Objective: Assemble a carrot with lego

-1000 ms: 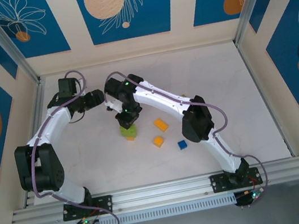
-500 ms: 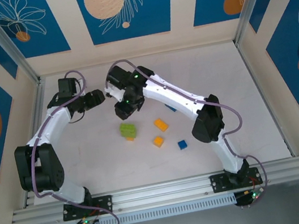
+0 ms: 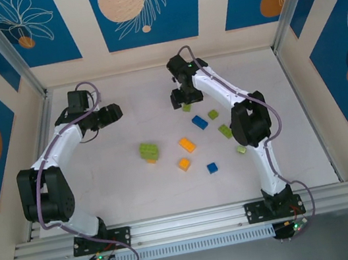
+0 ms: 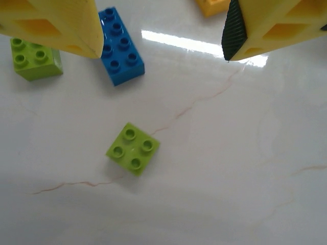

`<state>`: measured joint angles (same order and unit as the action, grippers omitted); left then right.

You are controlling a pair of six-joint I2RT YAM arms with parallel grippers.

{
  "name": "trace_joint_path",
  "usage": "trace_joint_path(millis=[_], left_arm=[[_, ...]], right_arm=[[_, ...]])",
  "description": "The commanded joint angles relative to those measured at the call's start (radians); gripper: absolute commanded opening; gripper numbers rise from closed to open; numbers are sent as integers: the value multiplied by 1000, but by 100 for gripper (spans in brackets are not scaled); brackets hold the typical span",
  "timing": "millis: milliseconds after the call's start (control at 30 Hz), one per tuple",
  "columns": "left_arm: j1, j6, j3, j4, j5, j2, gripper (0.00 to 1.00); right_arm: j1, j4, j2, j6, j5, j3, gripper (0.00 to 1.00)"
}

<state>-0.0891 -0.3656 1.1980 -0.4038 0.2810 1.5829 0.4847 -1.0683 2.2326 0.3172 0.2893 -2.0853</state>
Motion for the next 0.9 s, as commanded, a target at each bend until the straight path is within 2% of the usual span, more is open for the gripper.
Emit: trace_joint_path(millis=[0,233,600,867], left_arm=[[18,-7,5,4,16,-4,76],[19,-6,11,11,20,8,76],[25,-9,4,25,37,6,76],[30,-11,0,32,45,5,76]], right_arm=[[5,33,51,75,-17,-16,67],[-11,41,138,157,-24,-58,67],[-30,22,200,219,41,-120,66],[-38,28,241,244,39,-154,61]])
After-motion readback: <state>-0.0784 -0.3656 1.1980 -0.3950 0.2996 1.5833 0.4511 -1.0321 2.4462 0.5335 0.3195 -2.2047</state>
